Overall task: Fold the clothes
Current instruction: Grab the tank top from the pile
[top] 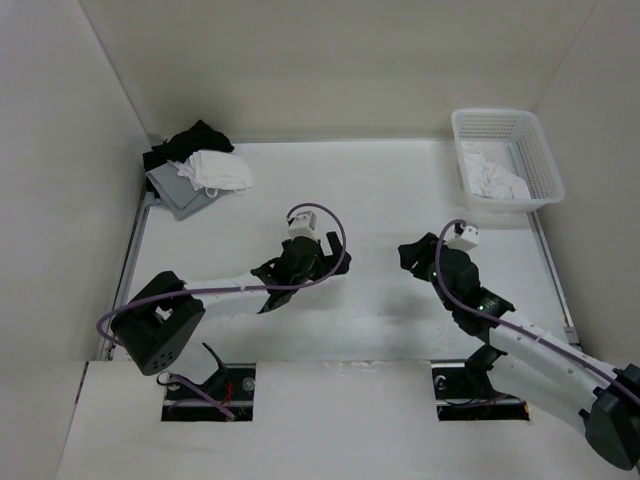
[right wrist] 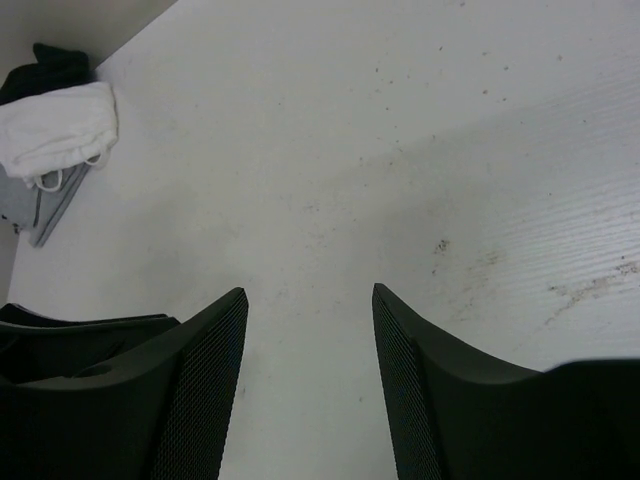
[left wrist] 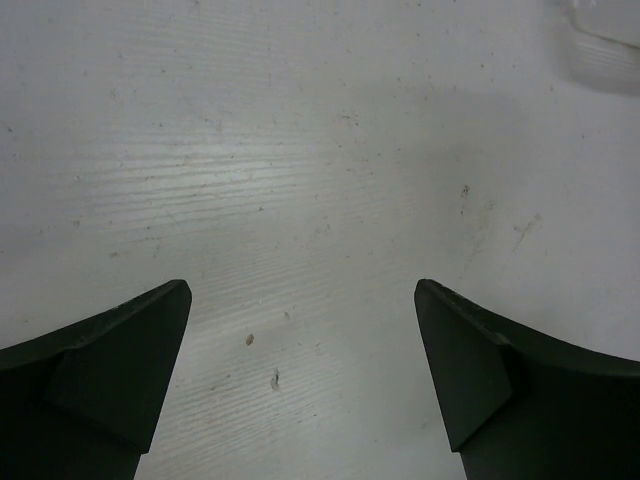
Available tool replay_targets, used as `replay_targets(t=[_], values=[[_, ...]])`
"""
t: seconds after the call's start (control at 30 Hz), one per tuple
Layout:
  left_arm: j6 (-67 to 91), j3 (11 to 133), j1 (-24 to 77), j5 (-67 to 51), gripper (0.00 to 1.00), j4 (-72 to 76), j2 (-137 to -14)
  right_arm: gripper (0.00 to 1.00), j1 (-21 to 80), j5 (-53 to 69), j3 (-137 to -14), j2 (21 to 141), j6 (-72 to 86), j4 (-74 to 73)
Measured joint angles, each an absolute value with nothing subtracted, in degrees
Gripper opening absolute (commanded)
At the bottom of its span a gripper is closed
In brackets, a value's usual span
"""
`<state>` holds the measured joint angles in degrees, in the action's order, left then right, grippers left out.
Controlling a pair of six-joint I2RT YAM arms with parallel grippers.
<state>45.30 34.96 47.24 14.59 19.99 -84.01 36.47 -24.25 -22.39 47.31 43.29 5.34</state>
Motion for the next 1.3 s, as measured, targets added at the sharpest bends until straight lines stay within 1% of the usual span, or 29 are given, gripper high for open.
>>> replay_targets(t=[0.13,0.17,0.23,0.27,0.3,0.33,0.37,0.4,0.43,0.47,0.5,0.57,0.67,0.7,0.73,0.8,0.83,0.9,1.0,1.07,1.13,1.17,1.23,1.3], values=[[41.43,35.35,47.57,14.22,1.00,21.47,-84.01,0.45,36.47,-24.51,-24.69,49.21,42.83,4.21],[40.21,35.33,47.88,14.20,1.00,22.22,-84.01,0.37,36.45,-24.56,-25.21,49.78,42.76,4.08],[38.30,35.27,48.66,13.98,1.00,24.34,-84.01,0.10,36.45,-24.67,-26.74,51.51,42.15,3.64],[37.74,35.16,48.93,13.78,1.00,25.52,-84.01,0.03,36.42,-24.56,-27.59,52.45,41.65,3.31],[37.26,34.81,49.19,13.56,1.00,27.18,-84.01,0.00,36.07,-24.53,-28.80,53.54,41.10,2.85],[36.93,34.41,49.23,13.30,1.00,28.40,-84.01,0.00,35.53,-24.36,-30.44,54.85,40.51,2.07],[36.53,33.71,49.25,13.17,0.89,29.95,-84.01,0.00,34.04,-24.03,-33.56,56.95,39.64,0.97],[36.32,33.30,49.25,13.06,0.73,30.65,-84.01,0.00,32.77,-24.03,-36.01,58.48,38.96,0.73],[36.25,32.91,49.28,13.02,0.40,31.31,-84.01,0.04,31.31,-24.03,-38.54,59.81,38.28,0.34],[35.09,31.27,49.60,12.56,0.40,33.45,-83.88,0.04,26.35,-23.64,-48.01,64.47,35.57,-0.67],[34.98,30.65,49.82,12.21,0.40,34.79,-83.83,0.04,22.72,-22.70,-52.64,67.59,33.87,-3.57],[34.59,29.45,49.95,11.73,0.45,36.03,-83.22,0.08,15.97,-22.22,-63.35,75.05,32.21,-3.60],[34.57,28.49,49.89,11.05,0.55,37.60,-82.96,0.24,3.62,-22.13,-80.68,89.84,30.55,-4.45],[34.65,28.32,49.84,10.90,0.56,37.85,-82.91,0.28,1.89,-22.22,-83.29,92.42,30.37,-5.04],[34.72,28.10,49.65,10.70,0.60,38.19,-82.91,0.36,-1.80,-22.37,-89.60,98.15,29.67,-7.55],[34.94,27.97,49.50,10.50,0.61,38.39,-82.91,0.44,-5.45,-22.48,-96.03,105.01,29.23,-10.13],[35.09,27.97,49.41,10.41,0.62,38.41,-82.91,0.47,-6.74,-22.48,-98.43,107.92,28.91,-11.79],[35.31,27.97,49.06,10.24,0.62,38.74,-82.91,0.57,-9.13,-21.76,-101.62,113.91,28.60,-14.66],[35.73,27.97,48.53,10.02,0.62,38.87,-82.91,0.63,-10.87,-20.56,-101.82,118.89,28.25,-17.98],[36.16,27.97,48.10,9.78,0.63,38.89,-82.96,0.66,-11.35,-19.68,-101.82,120.81,28.14,-19.11],[36.51,27.97,47.88,9.67,0.63,39.05,-83.09,0.67,-12.27,-18.33,-101.82,123.13,28.05,-20.53],[36.86,27.97,47.66,9.37,0.63,39.42,-83.33,0.60,-12.67,-17.69,-101.82,123.87,28.05,-21.06],[37.67,27.97,47.29,8.49,0.63,40.10,-84.16,0.62,-13.32,-16.36,-101.82,124.77,28.25,-21.50],[38.30,27.97,46.76,7.90,0.63,40.14,-84.77,0.59,-14.00,-14.90,-102.02,125.54,28.27,-22.11]])
